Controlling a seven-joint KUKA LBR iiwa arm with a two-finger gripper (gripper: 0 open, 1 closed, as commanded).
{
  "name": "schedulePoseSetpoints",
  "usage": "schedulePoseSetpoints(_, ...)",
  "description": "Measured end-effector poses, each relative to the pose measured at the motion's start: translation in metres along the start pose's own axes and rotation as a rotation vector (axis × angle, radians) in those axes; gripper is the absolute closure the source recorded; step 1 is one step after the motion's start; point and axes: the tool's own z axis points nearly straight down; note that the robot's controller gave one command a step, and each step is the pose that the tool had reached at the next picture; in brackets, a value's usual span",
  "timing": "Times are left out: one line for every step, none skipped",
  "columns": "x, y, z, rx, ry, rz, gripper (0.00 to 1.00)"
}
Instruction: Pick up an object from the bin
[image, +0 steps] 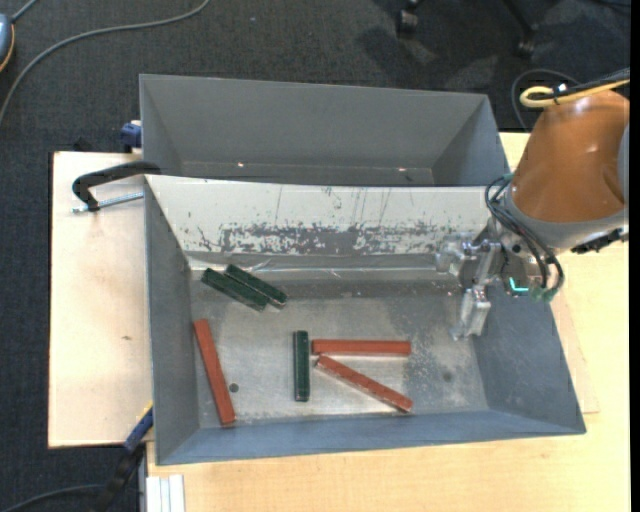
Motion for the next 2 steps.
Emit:
schedulePoseSetpoints(0.0052,0.0409,0.1218,-0.002,0.001,0.074,0.00)
schedulePoseSetpoints(0.0030,0.0390,0.1171,0.000,-0.007,0.075,1.00)
